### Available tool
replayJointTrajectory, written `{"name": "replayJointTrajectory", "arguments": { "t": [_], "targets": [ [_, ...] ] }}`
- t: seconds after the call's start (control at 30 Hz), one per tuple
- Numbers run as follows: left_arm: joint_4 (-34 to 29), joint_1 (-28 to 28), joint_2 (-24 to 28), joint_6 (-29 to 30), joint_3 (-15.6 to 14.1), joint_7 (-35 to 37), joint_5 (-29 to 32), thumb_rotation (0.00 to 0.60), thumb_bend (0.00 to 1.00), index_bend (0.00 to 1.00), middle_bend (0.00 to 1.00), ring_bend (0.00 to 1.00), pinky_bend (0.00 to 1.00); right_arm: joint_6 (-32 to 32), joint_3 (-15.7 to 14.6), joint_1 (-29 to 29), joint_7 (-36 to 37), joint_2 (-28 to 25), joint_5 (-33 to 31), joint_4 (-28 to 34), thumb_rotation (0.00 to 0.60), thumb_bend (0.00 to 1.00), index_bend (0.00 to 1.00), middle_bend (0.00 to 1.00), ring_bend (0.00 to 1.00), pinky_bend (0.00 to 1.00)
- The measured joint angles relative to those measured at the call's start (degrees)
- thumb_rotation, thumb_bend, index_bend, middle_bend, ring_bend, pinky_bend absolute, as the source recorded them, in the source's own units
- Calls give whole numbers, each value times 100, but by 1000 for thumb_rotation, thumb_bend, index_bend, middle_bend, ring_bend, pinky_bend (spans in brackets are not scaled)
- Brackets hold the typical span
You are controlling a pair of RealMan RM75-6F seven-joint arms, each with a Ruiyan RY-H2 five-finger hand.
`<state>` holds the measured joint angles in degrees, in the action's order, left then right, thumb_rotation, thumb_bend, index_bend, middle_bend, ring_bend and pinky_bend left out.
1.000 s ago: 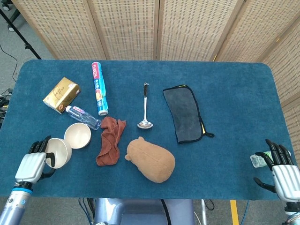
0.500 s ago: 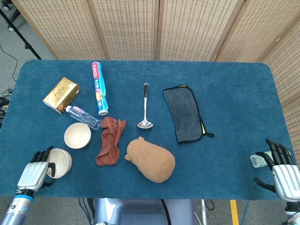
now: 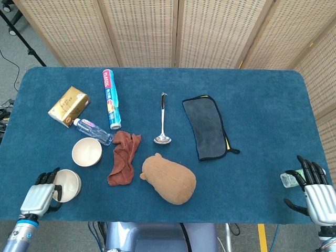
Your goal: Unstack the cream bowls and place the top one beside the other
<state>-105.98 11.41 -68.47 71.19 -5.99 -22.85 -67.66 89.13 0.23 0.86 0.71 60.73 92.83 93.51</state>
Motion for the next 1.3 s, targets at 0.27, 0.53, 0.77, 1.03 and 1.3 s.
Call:
{"name": "replayJointTrajectory", "arguments": {
  "t": [0.27,0.53,0.77,1.03,1.3],
  "targets": [
    [-16,-23,39,28,5,27,-128,600,286,491,0,70,0,14,5,-4,9,2,3,-3,600,120,264,0,0,52],
    [-172,-70,175,212,57,96,-320,600,285,467,0,70,0,22,5,-5,15,4,16,-7,600,126,264,0,0,52],
    [-538,-100,520,577,286,237,-515,600,290,451,0,70,0,24,6,-5,25,5,18,-11,600,122,264,0,0,52],
    [-626,-254,559,1324,651,956,-940,600,289,451,0,70,0,6,9,17,47,6,44,6,600,124,264,0,0,52],
    [-149,-549,50,2120,848,1813,-1500,600,286,451,0,70,0,-83,6,51,-14,45,12,-1,600,127,264,0,0,52]
  ]
}}
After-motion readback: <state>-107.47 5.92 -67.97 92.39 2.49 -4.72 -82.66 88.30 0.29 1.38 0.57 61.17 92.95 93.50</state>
